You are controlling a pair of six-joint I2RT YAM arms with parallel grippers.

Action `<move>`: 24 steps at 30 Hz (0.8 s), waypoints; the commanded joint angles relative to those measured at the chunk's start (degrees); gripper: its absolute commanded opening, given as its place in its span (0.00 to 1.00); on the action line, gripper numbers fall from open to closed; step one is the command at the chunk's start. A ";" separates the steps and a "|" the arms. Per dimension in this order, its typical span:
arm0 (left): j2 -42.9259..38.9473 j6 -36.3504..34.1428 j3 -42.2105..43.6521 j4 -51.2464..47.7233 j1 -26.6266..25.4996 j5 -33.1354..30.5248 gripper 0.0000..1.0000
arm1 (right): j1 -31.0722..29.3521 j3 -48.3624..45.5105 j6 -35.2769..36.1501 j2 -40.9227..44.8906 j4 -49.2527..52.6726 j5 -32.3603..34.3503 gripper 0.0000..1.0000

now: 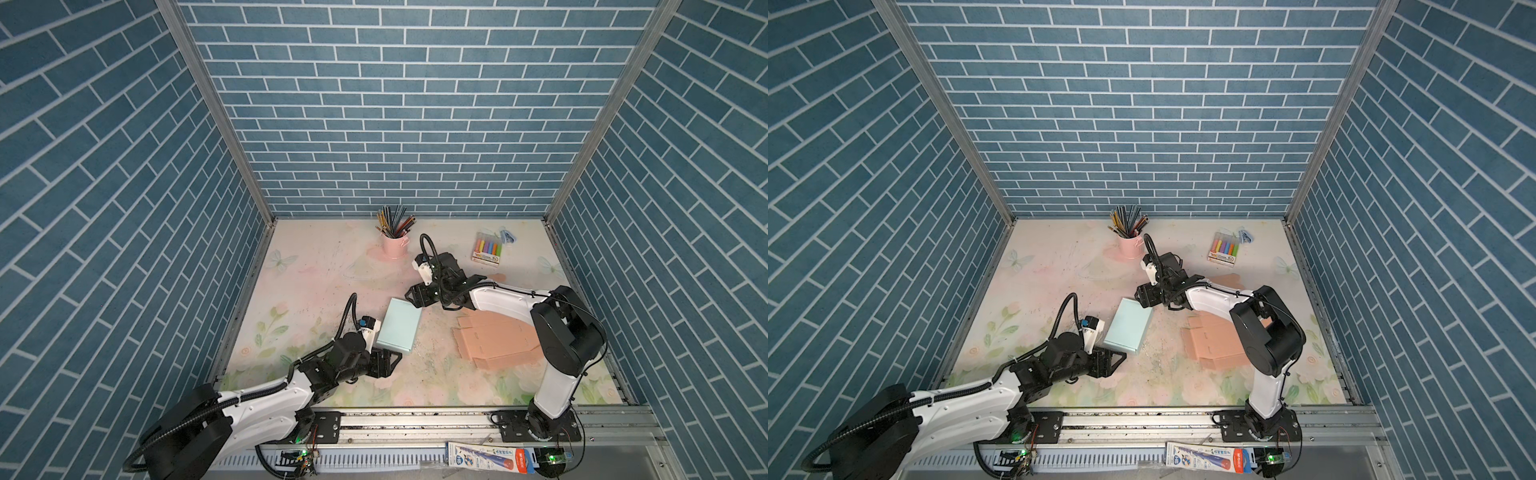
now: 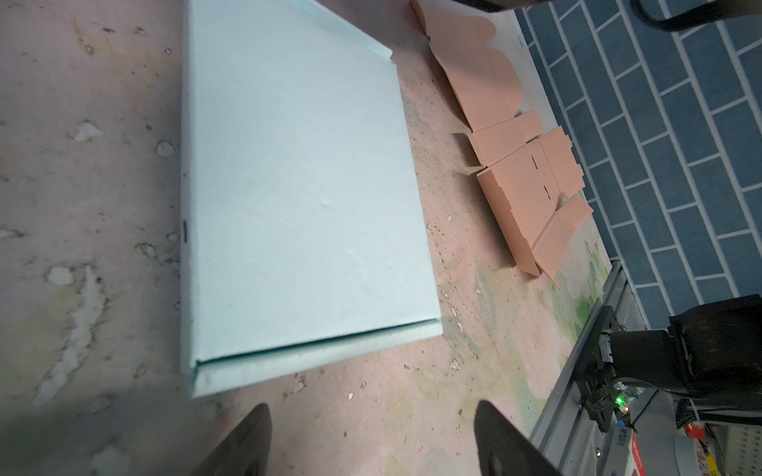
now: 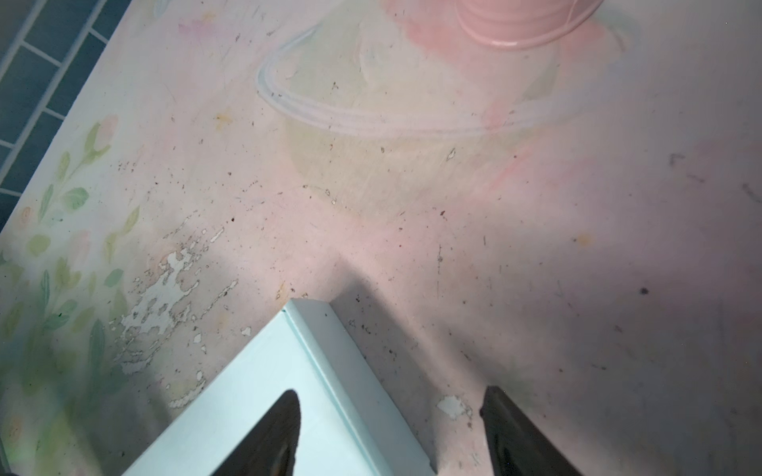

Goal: Fold the paper box

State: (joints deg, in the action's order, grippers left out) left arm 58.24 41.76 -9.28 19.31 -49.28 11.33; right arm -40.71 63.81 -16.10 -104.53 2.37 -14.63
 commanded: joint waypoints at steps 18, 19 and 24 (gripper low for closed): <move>5.22 -1.22 -2.12 6.52 3.93 0.09 0.66 | 0.02 -4.25 0.99 0.01 -1.40 -6.79 0.65; 5.05 -1.45 -2.14 6.40 4.40 0.39 0.66 | -0.16 -4.82 0.83 0.37 -1.51 -6.73 0.64; 4.60 -2.90 -2.59 4.99 6.97 1.85 0.65 | -1.42 -7.40 0.02 3.14 -1.50 -6.20 0.64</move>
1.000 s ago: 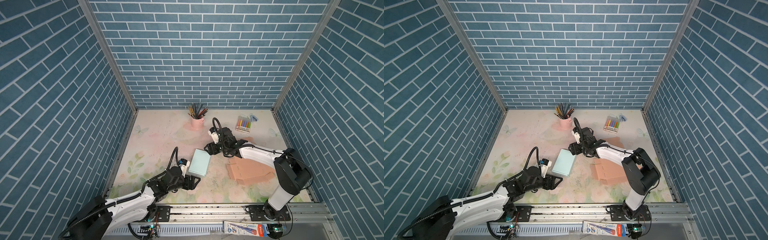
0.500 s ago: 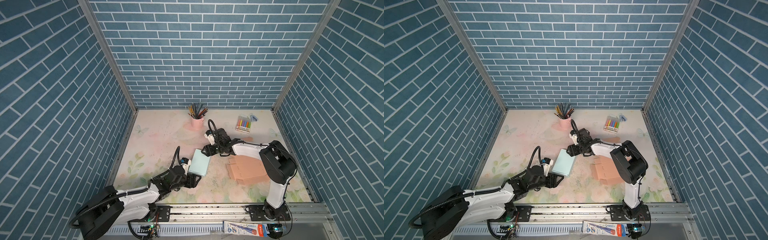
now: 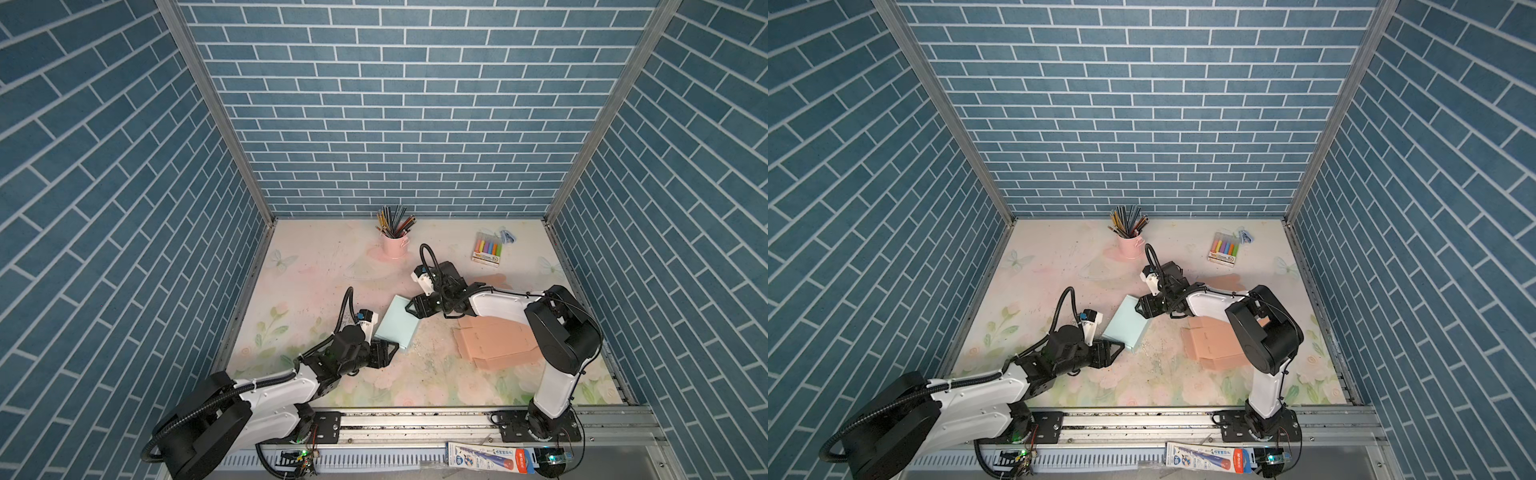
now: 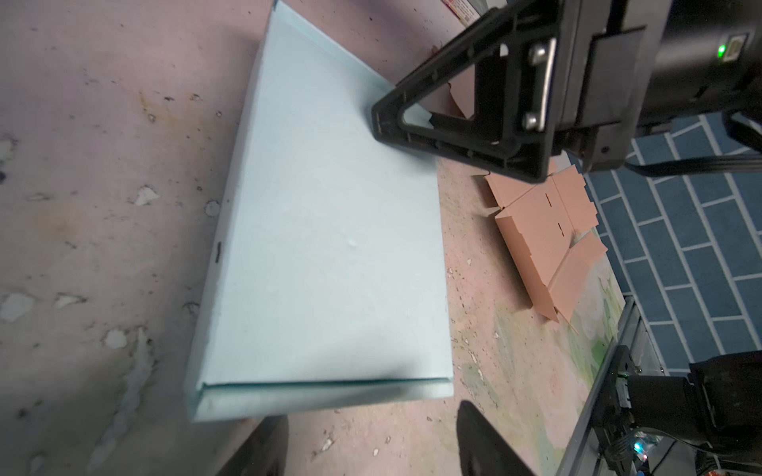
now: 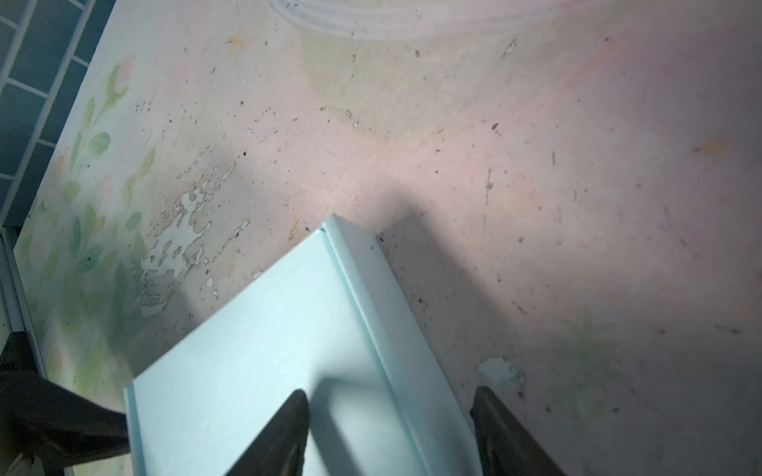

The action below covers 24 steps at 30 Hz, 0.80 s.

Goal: Fold the paper box

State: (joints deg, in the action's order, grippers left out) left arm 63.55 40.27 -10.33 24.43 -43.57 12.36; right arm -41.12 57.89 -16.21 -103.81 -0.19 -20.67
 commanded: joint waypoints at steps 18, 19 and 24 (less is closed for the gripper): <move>5.36 -7.33 -7.98 0.86 13.39 7.05 0.62 | -4.14 -1.86 -2.39 3.69 -0.39 0.01 0.63; 6.02 -7.56 -8.61 0.97 14.10 7.48 0.62 | -4.14 -1.29 -2.27 3.14 -0.24 -0.12 0.63; 10.46 -8.84 -12.22 2.73 17.30 10.01 0.62 | -3.62 2.10 -1.72 1.13 0.20 -0.65 0.63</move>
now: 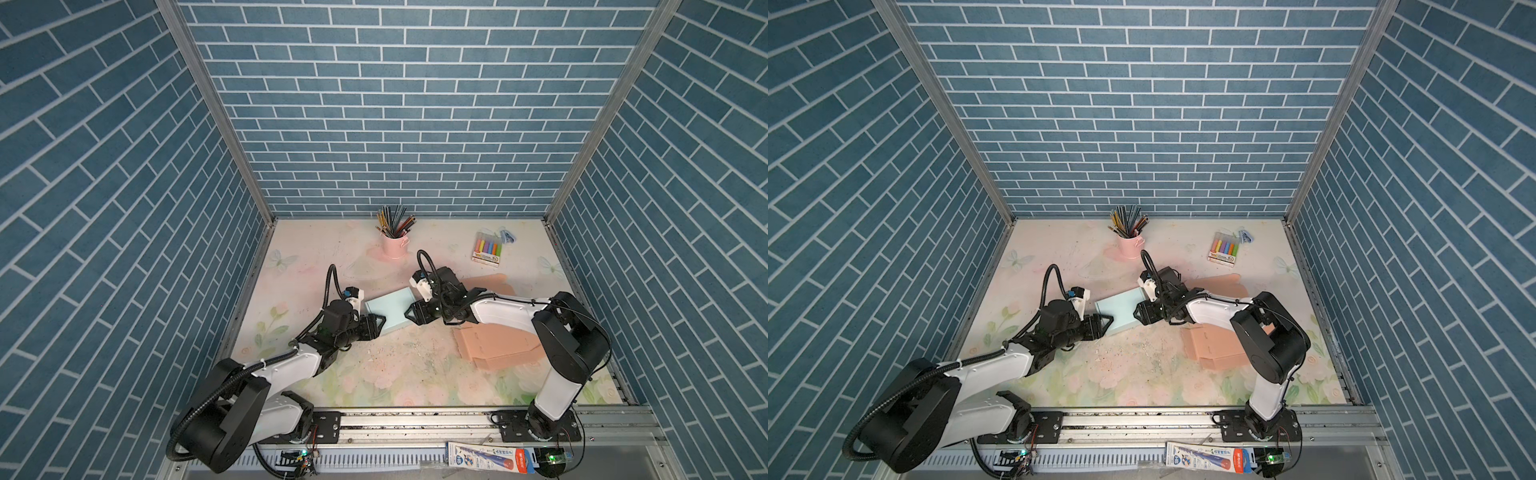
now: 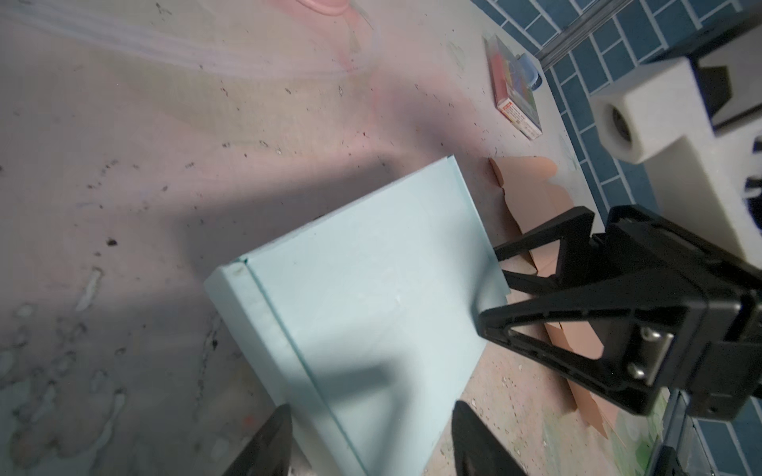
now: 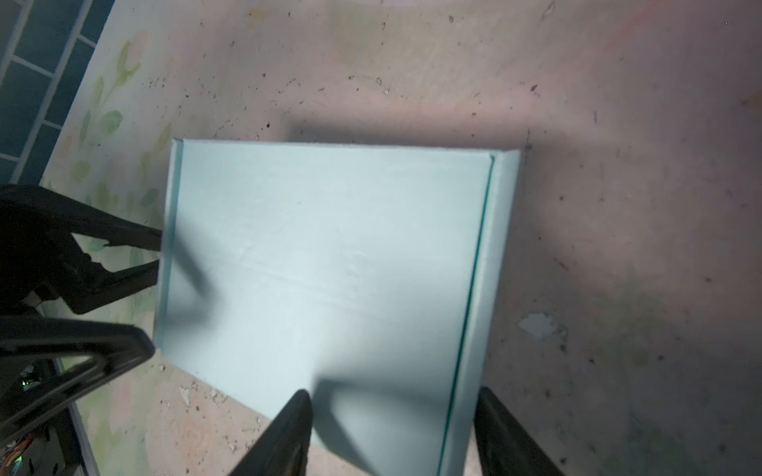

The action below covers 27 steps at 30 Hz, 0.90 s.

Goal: Fold the paper box

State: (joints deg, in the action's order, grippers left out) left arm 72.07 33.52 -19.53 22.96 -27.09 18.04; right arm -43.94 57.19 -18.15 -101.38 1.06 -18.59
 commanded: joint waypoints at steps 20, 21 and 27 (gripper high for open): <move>27.56 -5.65 -24.79 6.84 5.92 7.64 0.60 | 6.37 14.33 -0.22 -9.84 -4.71 -7.77 0.61; 28.55 -5.74 -25.72 6.67 6.06 7.45 0.60 | 6.82 14.60 -0.22 -10.41 -4.79 -8.00 0.61; 33.30 -5.65 -29.54 7.02 7.22 7.51 0.59 | 8.59 15.21 -0.43 -12.29 -6.69 -9.79 0.61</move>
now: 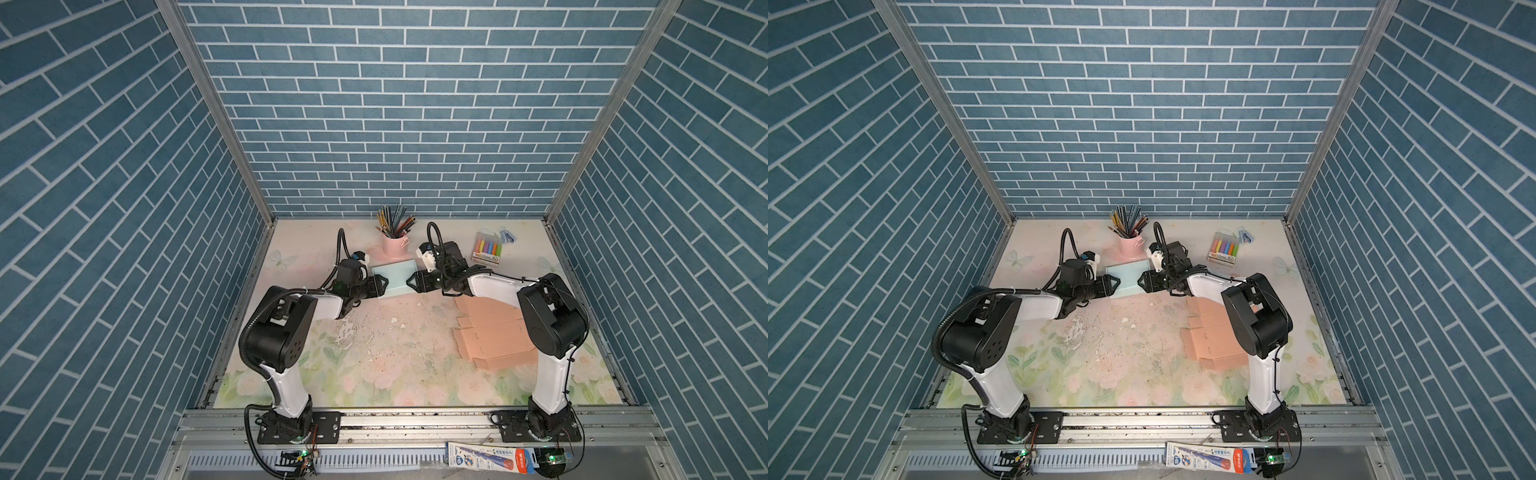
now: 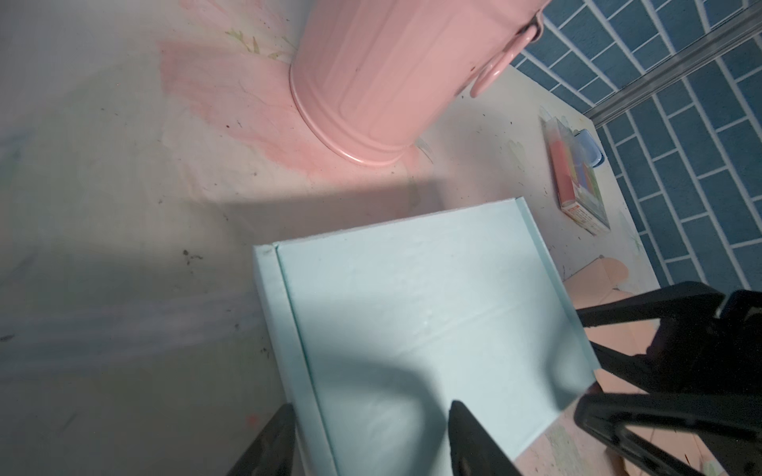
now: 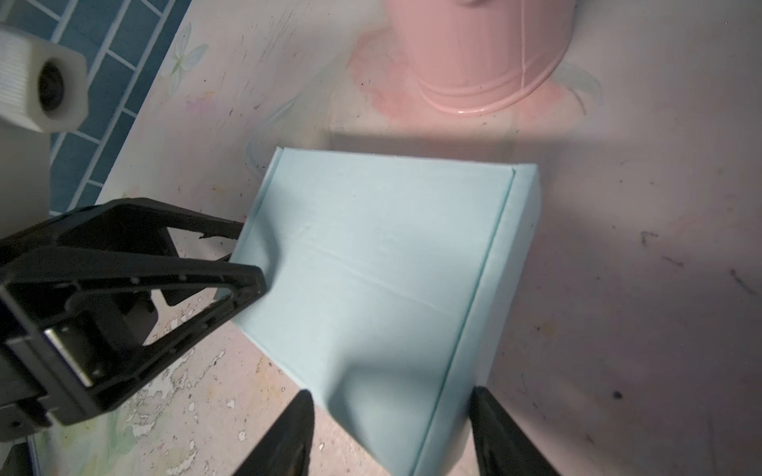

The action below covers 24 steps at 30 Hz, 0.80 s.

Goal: Fold the paper box

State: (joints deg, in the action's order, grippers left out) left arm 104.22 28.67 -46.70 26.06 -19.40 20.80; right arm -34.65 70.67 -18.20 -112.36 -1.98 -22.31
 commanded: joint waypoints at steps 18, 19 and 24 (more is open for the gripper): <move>-9.74 -0.92 6.90 1.45 0.66 -2.64 0.86 | 1.23 -10.73 -2.62 11.63 -10.39 -2.30 0.92; -11.43 -0.60 8.46 1.36 0.45 -3.33 0.86 | 0.82 -12.06 -2.63 13.06 -10.50 -1.44 0.92; -17.66 -0.26 13.11 -1.30 -4.97 -8.05 0.88 | -2.46 -17.39 -0.78 20.28 -9.09 3.54 0.93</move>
State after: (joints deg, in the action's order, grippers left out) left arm 88.90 28.27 -35.40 26.81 -21.10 16.38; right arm -35.00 55.18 -19.66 -95.85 -10.74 -22.04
